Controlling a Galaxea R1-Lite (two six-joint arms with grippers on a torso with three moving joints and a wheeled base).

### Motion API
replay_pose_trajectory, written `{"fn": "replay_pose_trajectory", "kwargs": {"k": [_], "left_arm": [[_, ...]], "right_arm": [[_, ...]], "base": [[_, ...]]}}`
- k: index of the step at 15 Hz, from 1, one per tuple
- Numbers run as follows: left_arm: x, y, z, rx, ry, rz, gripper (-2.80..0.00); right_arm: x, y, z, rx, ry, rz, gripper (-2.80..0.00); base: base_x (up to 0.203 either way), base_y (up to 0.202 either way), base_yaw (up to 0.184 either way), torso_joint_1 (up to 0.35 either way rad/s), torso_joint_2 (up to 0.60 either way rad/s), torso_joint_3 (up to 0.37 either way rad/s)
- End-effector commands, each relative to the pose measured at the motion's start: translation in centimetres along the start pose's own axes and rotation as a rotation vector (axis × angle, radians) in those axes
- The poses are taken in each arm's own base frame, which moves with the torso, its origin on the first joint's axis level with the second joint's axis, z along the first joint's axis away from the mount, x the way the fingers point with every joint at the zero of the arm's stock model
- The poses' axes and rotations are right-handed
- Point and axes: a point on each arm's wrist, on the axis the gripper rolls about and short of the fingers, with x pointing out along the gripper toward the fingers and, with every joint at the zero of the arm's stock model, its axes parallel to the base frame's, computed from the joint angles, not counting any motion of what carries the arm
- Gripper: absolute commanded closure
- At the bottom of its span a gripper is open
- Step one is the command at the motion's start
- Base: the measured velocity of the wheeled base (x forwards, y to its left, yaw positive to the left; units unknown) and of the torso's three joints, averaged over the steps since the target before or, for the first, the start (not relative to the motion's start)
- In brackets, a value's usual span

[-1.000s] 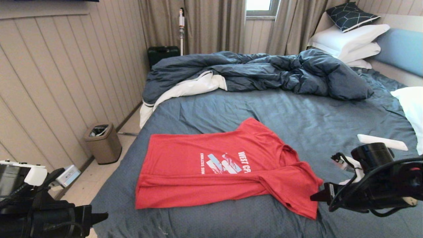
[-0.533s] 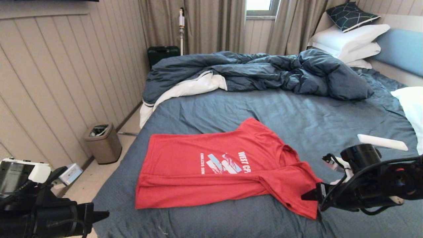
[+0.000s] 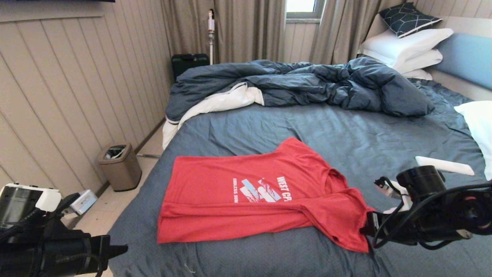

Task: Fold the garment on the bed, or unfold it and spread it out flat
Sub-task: Fold the red T-shirt

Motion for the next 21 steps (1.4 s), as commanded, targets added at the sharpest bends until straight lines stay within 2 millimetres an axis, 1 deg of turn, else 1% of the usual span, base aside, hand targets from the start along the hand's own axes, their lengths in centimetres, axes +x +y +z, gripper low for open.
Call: {"fn": "replay_pose_trajectory", "kwargs": {"k": [1,2,4,7,9,11,15,17,21], "left_arm": [[0.1,0.0,0.0,-0.003,0.004,0.000,0.00],[0.1,0.0,0.0,-0.003,0.005,0.000,0.00],[0.0,0.0,0.0,-0.001,0.000,-0.003,0.00],[-0.1,-0.2,0.4,0.001,-0.014,-0.006,0.00],[-0.3,-0.3,0.7,0.005,-0.031,-0.011,0.00],[-0.5,-0.4,0.9,0.006,-0.044,-0.013,0.00],[-0.5,-0.4,1.1,0.004,-0.048,-0.012,0.00],[-0.4,-0.5,1.2,0.004,-0.052,-0.013,0.00],[-0.3,-0.5,1.7,0.012,-0.104,-0.024,0.00]], "right_arm": [[-0.5,0.2,0.4,-0.003,-0.028,0.007,0.00],[-0.7,0.4,0.9,-0.006,-0.049,0.011,0.00],[-1.1,0.8,2.8,-0.001,-0.108,0.023,0.00],[-1.0,1.5,6.2,0.001,-0.193,0.042,0.00],[0.2,1.8,8.5,0.009,-0.215,0.050,0.00],[1.8,2.2,10.2,0.030,-0.212,0.058,0.00],[5.0,2.7,12.2,0.061,-0.218,0.033,0.00],[5.7,3.1,13.3,0.073,-0.248,0.016,0.00],[6.5,3.5,15.4,0.104,-0.315,-0.002,0.00]], "base": [[0.000,0.000,0.000,0.000,0.00,0.000],[0.000,0.000,0.000,0.000,0.00,0.000],[0.000,0.000,0.000,0.000,0.00,0.000],[0.000,0.000,0.000,0.000,0.00,0.000],[0.000,0.000,0.000,0.000,0.00,0.000],[0.000,0.000,0.000,0.000,0.00,0.000],[0.000,0.000,0.000,0.000,0.00,0.000],[0.000,0.000,0.000,0.000,0.00,0.000],[0.000,0.000,0.000,0.000,0.00,0.000]]}}
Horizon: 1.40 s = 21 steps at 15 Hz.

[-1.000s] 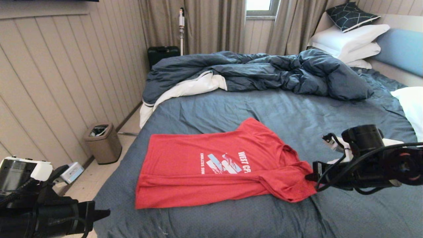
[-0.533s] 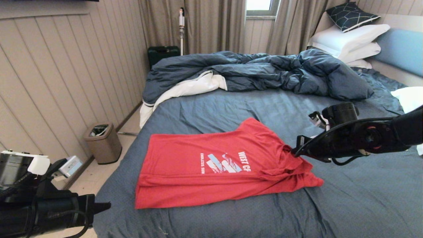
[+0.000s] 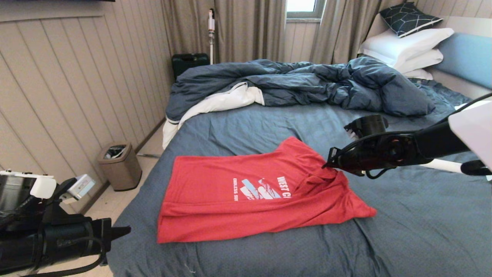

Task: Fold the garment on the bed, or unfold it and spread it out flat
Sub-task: Fold the red T-shirt

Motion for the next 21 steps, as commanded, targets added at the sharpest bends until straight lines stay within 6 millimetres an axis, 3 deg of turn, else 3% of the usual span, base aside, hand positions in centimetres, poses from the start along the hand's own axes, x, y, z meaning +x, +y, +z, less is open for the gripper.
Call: {"fn": "replay_pose_trajectory", "kwargs": {"k": [1,4,11,12,13,17,21], "left_arm": [[0.1,0.0,0.0,-0.006,0.002,-0.002,0.00],[0.4,0.1,0.0,-0.012,0.014,-0.003,0.00],[0.4,0.1,-0.1,-0.013,0.017,-0.002,0.00],[0.4,0.1,-0.1,-0.012,0.017,-0.002,0.00],[0.3,0.1,-0.1,-0.014,0.015,-0.001,0.00],[0.2,0.0,0.1,-0.011,0.004,-0.003,0.00],[0.0,-0.5,1.6,-0.011,-0.046,-0.013,0.00]], "right_arm": [[1.3,0.1,0.0,0.006,0.001,-0.001,0.00],[3.3,0.8,-0.2,0.003,-0.005,-0.019,0.00],[3.2,1.0,0.2,-0.001,-0.017,-0.029,0.00],[3.1,0.9,0.1,0.002,0.000,-0.040,-1.52],[2.9,0.8,0.1,0.002,0.004,-0.046,-2.80],[1.2,1.1,0.9,0.000,-0.027,-0.036,-2.80],[-3.3,0.6,2.4,0.009,-0.096,-0.038,-2.80]], "base": [[0.000,0.000,0.000,0.000,0.00,0.000],[0.000,0.000,0.000,0.000,0.00,0.000],[0.000,0.000,0.000,0.000,0.00,0.000],[0.000,0.000,0.000,0.000,0.00,0.000],[0.000,0.000,0.000,0.000,0.00,0.000],[0.000,0.000,0.000,0.000,0.00,0.000],[0.000,0.000,0.000,0.000,0.00,0.000]]}}
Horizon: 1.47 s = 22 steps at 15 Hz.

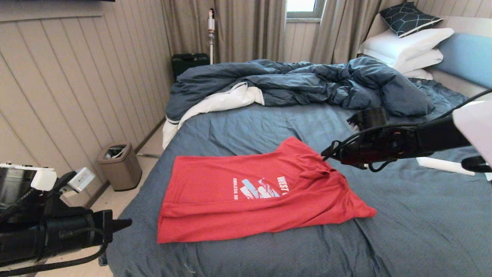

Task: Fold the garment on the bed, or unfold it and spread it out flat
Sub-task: Fold the red T-shirt

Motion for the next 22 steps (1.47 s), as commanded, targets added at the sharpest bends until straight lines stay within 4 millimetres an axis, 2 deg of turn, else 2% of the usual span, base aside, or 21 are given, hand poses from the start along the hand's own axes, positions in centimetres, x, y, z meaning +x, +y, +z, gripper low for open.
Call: {"fn": "replay_pose_trajectory", "kwargs": {"k": [1,2,4,6,8,11,14,16,22], "left_arm": [[0.0,-0.6,1.8,0.003,-0.046,-0.016,0.00],[0.4,-0.9,3.1,0.002,-0.062,-0.020,0.00],[1.7,-1.1,4.9,-0.003,-0.049,-0.014,0.00],[3.0,-1.4,6.8,-0.011,-0.020,-0.005,0.00],[5.2,-1.0,7.7,-0.020,0.040,0.015,0.00],[8.1,-0.2,8.0,-0.012,0.113,0.041,0.00],[9.3,0.0,8.7,-0.043,0.177,0.059,0.00],[9.5,-0.1,9.0,-0.051,0.181,0.059,0.00],[11.0,0.4,8.8,-0.060,0.208,0.070,0.00]], "right_arm": [[-3.7,-0.6,1.3,0.009,-0.053,-0.004,-2.80],[-5.0,-1.7,1.3,0.010,-0.036,-0.036,-2.80],[-7.1,-3.7,0.2,-0.019,0.054,-0.103,0.00],[-9.0,-5.0,-0.6,-0.077,0.101,-0.134,0.00],[-10.0,-6.0,-1.3,-0.142,0.133,-0.150,0.00],[-9.9,-6.5,-1.9,-0.161,0.186,-0.159,0.00],[-9.0,-6.6,-2.2,-0.174,0.234,-0.106,0.00],[-7.9,-6.8,-2.6,-0.190,0.273,-0.105,-2.80],[-3.0,-7.6,-3.3,-0.236,0.352,-0.098,-2.80]], "base": [[0.000,0.000,0.000,0.000,0.00,0.000],[0.000,0.000,0.000,0.000,0.00,0.000],[0.000,0.000,0.000,0.000,0.00,0.000],[0.000,0.000,0.000,0.000,0.00,0.000],[0.000,0.000,0.000,0.000,0.00,0.000],[0.000,0.000,0.000,0.000,0.00,0.000],[0.000,0.000,0.000,0.000,0.00,0.000],[0.000,0.000,0.000,0.000,0.00,0.000],[0.000,0.000,0.000,0.000,0.00,0.000]]}}
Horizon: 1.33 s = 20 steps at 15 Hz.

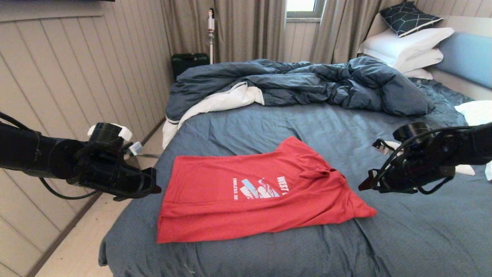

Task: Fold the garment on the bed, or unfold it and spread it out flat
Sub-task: Fold the red T-shirt

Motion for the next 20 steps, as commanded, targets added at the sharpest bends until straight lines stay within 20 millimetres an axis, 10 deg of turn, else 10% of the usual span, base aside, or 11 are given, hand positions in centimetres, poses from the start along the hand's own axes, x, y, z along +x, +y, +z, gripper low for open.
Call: {"fn": "replay_pose_trajectory", "kwargs": {"k": [1,7,8,20], "left_arm": [[0.4,0.2,0.0,-0.006,0.008,0.002,0.00],[1.0,0.4,0.1,-0.006,0.008,0.002,0.00],[1.0,0.4,0.1,-0.006,0.008,0.002,0.00],[1.6,0.6,-0.2,-0.013,0.031,0.000,0.00]], "right_arm": [[2.5,0.4,0.1,-0.006,0.045,0.012,-2.80],[5.5,2.7,0.6,-0.021,0.075,0.046,-2.80],[5.8,2.8,0.6,-0.023,0.081,0.047,-0.12],[5.5,3.3,0.7,-0.020,0.074,0.047,0.00]], "base": [[0.000,0.000,0.000,0.000,0.00,0.000],[0.000,0.000,0.000,0.000,0.00,0.000],[0.000,0.000,0.000,0.000,0.00,0.000],[0.000,0.000,0.000,0.000,0.00,0.000]]}}
